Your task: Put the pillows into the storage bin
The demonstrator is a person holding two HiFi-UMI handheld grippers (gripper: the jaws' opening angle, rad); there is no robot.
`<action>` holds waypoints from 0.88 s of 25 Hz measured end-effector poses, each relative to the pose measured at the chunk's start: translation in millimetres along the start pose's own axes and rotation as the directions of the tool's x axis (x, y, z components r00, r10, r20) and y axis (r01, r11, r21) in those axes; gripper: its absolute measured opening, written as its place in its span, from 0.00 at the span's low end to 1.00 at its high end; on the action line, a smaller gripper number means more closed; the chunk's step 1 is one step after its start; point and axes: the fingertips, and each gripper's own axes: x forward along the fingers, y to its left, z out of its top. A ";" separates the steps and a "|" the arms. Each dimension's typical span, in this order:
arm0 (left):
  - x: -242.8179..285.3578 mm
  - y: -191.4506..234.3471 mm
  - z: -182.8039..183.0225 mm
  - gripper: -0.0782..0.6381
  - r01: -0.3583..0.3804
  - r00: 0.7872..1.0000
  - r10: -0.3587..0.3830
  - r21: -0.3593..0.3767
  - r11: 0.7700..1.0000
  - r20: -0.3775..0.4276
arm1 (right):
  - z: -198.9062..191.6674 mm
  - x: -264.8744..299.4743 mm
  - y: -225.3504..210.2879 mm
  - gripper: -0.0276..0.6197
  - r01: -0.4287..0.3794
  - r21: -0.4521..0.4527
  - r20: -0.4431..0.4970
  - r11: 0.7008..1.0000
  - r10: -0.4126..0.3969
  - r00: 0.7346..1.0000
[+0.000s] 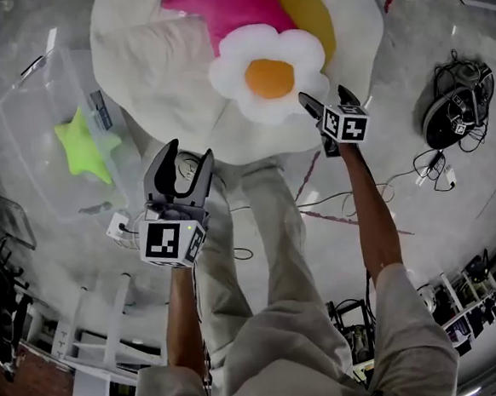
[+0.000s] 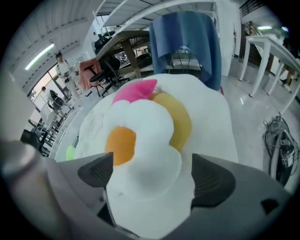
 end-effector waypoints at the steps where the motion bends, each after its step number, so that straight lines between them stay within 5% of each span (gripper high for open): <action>1: 2.4 -1.8 -1.5 0.45 0.002 1.000 -0.002 0.007 1.000 -0.004 | -6.5 4.5 -5.7 0.84 0.003 0.020 -0.013 1.000 -0.002 1.000; 8: 3.9 -7.0 -21.3 0.45 0.014 0.999 -0.013 0.024 1.000 -0.049 | -38.8 36.4 -8.4 0.80 -0.051 0.194 -0.056 0.980 0.063 0.996; 13: -2.8 -4.4 -29.4 0.45 0.003 0.999 -0.002 0.019 1.000 -0.052 | -34.6 43.8 1.0 0.61 -0.126 0.289 -0.035 0.949 0.141 0.989; 17: -11.8 -0.1 -25.5 0.45 -0.011 0.999 0.012 0.012 1.000 -0.038 | -29.6 31.9 6.4 0.39 -0.109 0.260 -0.047 0.960 0.125 0.991; 22: -24.1 6.4 -12.4 0.45 -0.026 1.000 0.026 0.005 1.000 -0.004 | -15.0 7.2 22.6 0.26 -0.073 0.168 -0.005 0.983 0.074 0.997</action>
